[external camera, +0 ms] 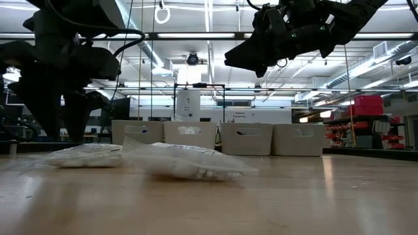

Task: Pick & Place Travel size toiletries
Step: Put the white cotton pack into the white bin

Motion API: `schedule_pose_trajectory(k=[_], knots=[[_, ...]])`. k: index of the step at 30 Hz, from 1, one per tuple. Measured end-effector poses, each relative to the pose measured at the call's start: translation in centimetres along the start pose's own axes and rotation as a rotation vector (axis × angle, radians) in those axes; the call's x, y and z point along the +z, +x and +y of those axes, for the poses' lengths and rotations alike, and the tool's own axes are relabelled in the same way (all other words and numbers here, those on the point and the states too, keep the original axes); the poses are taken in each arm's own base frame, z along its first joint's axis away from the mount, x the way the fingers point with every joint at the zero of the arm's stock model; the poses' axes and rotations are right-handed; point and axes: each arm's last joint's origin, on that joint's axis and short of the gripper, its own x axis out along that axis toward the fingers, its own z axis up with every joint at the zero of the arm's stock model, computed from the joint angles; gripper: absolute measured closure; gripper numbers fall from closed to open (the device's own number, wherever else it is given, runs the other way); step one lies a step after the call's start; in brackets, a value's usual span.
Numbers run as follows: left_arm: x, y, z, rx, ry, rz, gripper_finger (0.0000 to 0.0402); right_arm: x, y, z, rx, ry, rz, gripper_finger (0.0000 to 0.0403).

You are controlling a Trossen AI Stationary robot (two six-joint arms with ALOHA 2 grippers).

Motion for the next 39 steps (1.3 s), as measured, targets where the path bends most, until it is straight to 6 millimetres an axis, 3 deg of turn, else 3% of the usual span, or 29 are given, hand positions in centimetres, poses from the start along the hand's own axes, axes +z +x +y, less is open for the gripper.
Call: schedule_pose_trajectory(k=[24, 39], knots=[[-1.0, 1.9, 0.4, -0.004, 0.148, -0.08, 0.0181, 0.0, 0.0, -0.1, -0.046, 0.0, 0.001, 0.027], [-0.9, 2.2, 0.4, 0.002, 0.193, -0.078, 0.0291, -0.1, 0.0, -0.3, -0.095, 0.001, 0.004, 0.0268]])
